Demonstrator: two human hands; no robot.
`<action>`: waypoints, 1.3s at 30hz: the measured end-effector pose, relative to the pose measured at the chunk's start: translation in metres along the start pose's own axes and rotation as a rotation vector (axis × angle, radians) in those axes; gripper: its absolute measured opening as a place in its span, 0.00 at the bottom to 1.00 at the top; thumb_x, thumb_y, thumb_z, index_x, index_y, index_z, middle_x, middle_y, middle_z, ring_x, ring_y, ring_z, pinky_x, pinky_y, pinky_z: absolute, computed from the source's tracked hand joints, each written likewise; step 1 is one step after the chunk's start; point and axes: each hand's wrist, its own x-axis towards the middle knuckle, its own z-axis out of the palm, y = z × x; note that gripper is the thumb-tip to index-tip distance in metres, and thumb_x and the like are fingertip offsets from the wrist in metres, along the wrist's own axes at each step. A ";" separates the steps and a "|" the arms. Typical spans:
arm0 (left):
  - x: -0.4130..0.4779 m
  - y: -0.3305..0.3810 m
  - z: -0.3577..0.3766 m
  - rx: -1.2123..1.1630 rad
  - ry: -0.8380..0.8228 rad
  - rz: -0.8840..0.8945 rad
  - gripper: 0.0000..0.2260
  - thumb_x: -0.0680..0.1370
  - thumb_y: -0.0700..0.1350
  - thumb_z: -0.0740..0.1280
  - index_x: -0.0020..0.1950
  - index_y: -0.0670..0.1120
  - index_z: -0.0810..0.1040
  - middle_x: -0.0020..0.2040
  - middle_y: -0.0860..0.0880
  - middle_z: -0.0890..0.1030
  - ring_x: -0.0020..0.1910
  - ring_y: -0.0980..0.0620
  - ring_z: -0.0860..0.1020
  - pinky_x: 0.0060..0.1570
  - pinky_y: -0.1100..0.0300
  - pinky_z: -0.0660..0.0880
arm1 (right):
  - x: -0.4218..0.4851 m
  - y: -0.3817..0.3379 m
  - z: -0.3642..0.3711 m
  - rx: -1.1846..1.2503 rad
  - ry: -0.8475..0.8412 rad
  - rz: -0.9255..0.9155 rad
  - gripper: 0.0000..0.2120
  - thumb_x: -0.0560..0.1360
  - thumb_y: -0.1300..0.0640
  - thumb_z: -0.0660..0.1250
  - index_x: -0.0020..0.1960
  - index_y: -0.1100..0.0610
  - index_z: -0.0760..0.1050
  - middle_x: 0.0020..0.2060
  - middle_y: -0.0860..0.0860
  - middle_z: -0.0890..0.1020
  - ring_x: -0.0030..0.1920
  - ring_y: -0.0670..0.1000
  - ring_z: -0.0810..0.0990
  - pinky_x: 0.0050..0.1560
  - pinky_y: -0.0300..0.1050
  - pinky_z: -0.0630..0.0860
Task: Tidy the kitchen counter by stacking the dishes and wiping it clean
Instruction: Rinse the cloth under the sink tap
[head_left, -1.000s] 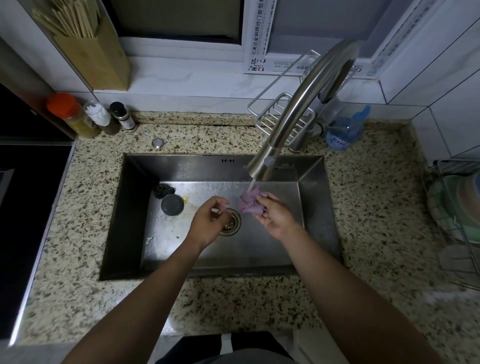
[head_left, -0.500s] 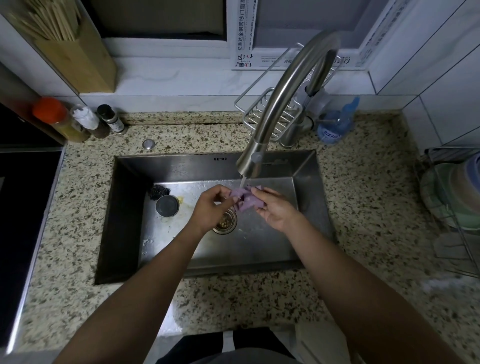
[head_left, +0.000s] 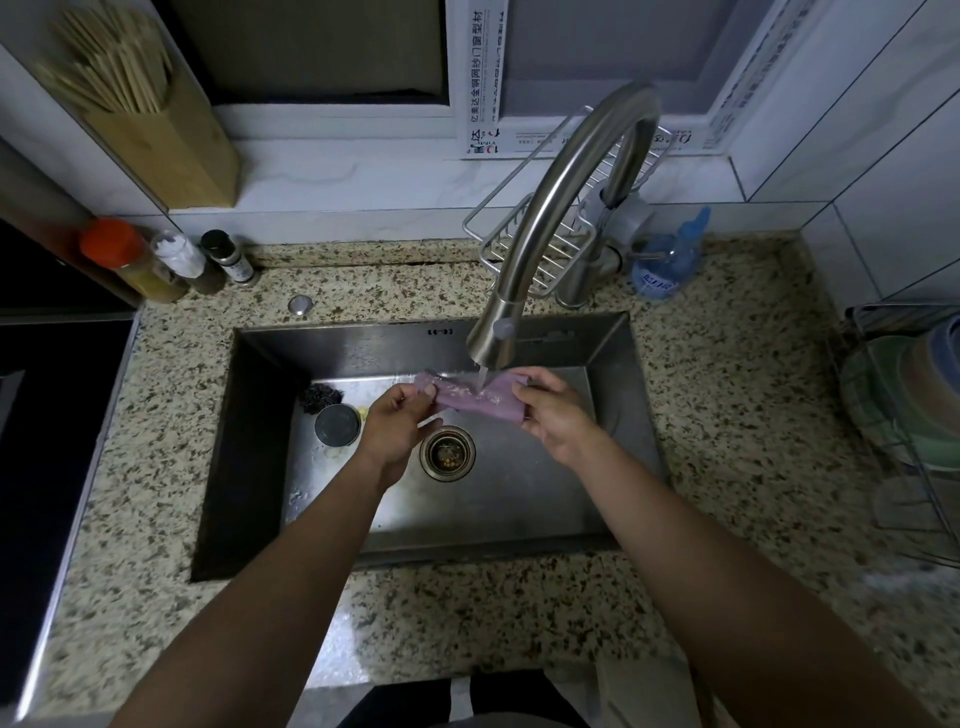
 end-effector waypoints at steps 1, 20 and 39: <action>0.002 0.000 0.000 -0.028 0.001 -0.022 0.06 0.82 0.43 0.69 0.49 0.42 0.76 0.50 0.42 0.85 0.51 0.49 0.85 0.47 0.60 0.83 | 0.001 -0.001 0.001 -0.007 0.009 -0.004 0.09 0.80 0.63 0.68 0.56 0.52 0.82 0.58 0.54 0.84 0.60 0.57 0.83 0.58 0.53 0.80; 0.026 -0.009 0.036 -0.010 -0.082 -0.214 0.06 0.85 0.45 0.63 0.50 0.46 0.76 0.54 0.41 0.85 0.54 0.44 0.84 0.52 0.55 0.82 | 0.002 -0.016 -0.024 -0.323 0.223 -0.265 0.04 0.81 0.60 0.66 0.53 0.52 0.76 0.52 0.51 0.81 0.50 0.50 0.81 0.42 0.44 0.78; 0.009 -0.019 -0.001 0.067 0.070 -0.215 0.05 0.85 0.41 0.63 0.50 0.46 0.76 0.51 0.45 0.84 0.48 0.51 0.83 0.41 0.61 0.80 | 0.012 -0.006 0.013 -0.275 0.124 -0.266 0.04 0.81 0.62 0.67 0.55 0.60 0.76 0.50 0.53 0.84 0.50 0.50 0.81 0.48 0.43 0.78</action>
